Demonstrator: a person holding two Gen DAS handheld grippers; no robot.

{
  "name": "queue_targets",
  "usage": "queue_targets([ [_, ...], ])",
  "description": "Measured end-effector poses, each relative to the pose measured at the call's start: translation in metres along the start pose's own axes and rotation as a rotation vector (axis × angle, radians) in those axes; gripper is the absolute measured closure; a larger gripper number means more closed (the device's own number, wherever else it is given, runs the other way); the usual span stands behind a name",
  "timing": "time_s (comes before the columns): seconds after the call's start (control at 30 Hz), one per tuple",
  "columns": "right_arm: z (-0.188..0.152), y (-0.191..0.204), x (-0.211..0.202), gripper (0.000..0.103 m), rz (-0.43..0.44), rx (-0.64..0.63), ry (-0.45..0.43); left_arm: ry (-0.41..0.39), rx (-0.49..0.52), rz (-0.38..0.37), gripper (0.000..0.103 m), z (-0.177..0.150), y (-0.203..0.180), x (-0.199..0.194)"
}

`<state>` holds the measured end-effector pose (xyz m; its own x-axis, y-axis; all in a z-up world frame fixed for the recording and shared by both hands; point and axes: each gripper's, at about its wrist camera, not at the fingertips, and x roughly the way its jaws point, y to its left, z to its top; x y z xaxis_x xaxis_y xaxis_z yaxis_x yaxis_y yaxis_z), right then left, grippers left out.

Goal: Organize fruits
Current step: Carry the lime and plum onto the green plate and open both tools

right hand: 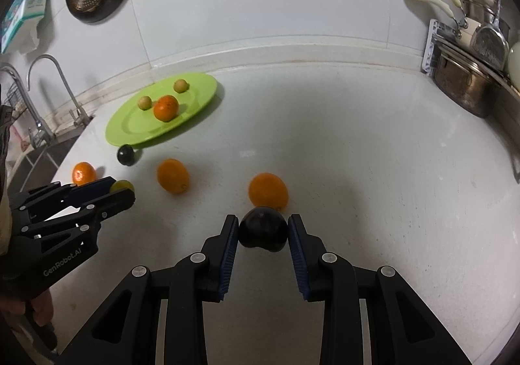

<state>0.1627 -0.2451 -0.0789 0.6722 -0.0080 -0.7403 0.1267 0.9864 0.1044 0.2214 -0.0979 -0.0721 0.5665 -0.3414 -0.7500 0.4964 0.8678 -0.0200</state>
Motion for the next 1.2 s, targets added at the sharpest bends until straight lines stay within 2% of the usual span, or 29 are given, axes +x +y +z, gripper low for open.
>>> queue_targets([
  [0.47,0.021,0.041,-0.021,0.071,0.078,-0.084,-0.092,-0.092,-0.011,0.027,0.075,0.010,0.023,-0.040],
  [0.83,0.044,0.070,-0.020,0.071,0.135,-0.120,-0.133,-0.117,0.007,0.061,0.075,0.017,0.046,-0.049],
  [1.2,0.076,0.105,-0.008,0.071,0.166,-0.157,-0.170,-0.159,0.031,0.070,0.075,0.039,0.084,-0.052],
])
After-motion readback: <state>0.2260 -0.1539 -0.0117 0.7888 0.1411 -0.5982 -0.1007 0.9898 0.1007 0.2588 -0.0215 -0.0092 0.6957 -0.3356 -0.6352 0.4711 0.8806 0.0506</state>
